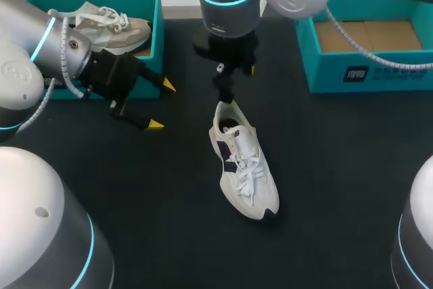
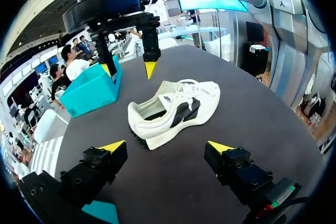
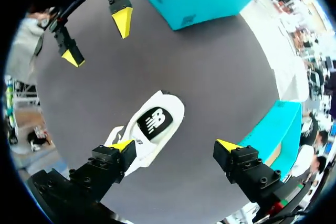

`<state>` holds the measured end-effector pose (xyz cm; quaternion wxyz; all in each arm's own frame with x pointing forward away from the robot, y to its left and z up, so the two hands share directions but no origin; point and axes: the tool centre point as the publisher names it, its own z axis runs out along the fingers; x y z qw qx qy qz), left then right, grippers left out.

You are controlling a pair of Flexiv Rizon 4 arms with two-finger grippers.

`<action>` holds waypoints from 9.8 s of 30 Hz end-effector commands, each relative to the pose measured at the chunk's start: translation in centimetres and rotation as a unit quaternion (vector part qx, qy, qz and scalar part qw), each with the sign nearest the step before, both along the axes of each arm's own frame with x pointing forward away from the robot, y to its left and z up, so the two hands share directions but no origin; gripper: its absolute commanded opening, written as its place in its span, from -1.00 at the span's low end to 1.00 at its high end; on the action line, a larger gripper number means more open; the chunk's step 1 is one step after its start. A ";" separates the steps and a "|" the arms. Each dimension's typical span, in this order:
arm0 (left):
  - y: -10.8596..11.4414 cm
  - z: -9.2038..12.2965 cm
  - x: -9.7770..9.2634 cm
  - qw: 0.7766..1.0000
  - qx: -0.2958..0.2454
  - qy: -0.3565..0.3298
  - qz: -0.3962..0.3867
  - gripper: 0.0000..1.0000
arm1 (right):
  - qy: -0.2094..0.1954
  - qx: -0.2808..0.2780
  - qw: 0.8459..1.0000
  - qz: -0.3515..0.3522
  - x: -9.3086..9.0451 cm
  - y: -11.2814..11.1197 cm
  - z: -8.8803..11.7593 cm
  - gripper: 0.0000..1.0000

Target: Take the shoe out of the shoebox, open the shoe tongue, remove and reinsert the insole, then place the shoe into the shoebox

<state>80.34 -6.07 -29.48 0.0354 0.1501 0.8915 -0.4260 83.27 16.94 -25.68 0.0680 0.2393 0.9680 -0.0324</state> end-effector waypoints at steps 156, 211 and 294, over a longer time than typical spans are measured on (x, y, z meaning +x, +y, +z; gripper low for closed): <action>0.0 0.0 0.0 1.000 0.001 0.000 -0.001 1.00 | -0.047 -0.130 0.964 0.228 13.6 -30.9 16.9 -1.00; 0.0 0.0 0.0 1.000 0.001 0.000 -0.001 1.00 | -0.056 -0.118 0.950 -0.283 20.3 -51.9 11.8 -1.00; 0.0 0.0 0.0 1.000 0.001 0.000 -0.001 1.00 | -0.076 -0.032 0.762 -0.642 21.0 -51.6 -4.0 -1.00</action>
